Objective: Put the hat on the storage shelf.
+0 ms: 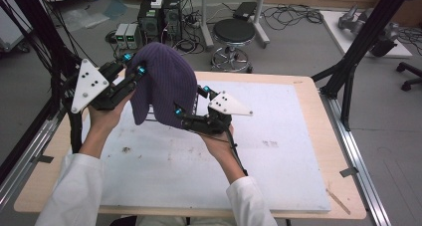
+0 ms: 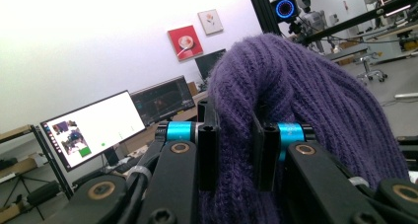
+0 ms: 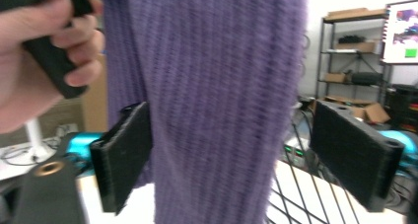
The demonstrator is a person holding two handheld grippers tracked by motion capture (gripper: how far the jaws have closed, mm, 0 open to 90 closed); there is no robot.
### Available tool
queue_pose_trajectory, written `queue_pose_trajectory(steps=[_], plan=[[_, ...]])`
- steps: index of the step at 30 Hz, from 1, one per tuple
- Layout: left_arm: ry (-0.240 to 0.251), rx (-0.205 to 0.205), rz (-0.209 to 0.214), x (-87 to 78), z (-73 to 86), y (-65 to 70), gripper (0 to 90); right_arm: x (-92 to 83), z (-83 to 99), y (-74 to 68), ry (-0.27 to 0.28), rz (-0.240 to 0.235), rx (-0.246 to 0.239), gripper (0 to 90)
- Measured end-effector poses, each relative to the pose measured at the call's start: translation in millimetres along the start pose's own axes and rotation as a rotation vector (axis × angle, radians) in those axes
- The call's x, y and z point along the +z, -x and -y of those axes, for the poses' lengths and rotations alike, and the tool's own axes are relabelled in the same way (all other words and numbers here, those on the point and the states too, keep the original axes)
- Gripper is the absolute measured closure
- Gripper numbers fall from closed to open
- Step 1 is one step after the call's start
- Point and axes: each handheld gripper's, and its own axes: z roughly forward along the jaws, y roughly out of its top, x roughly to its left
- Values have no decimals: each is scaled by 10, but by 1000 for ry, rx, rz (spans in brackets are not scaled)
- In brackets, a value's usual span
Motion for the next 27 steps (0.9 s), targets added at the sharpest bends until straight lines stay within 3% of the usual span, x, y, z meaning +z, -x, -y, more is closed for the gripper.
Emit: queue_pose_trajectory(steps=[6,8,15,18,22,27], plan=[[16,-3,-2,12,-71,-42,775,42,-58,-37,-8,-20,-1,275],[19,-1,-4,21,-88,-58,775,60,-59,-40,-7,-26,-7,348],[10,-8,-9,72,-65,-123,775,135,-133,-91,-28,-32,-94,769],[-2,-14,-24,78,-34,-188,775,158,-188,-99,-42,1,-126,806],[-24,-6,-39,71,-10,-291,775,177,-265,-53,-51,82,-160,817],[-37,4,-42,98,-22,-411,775,217,-371,14,-47,153,-145,821]])
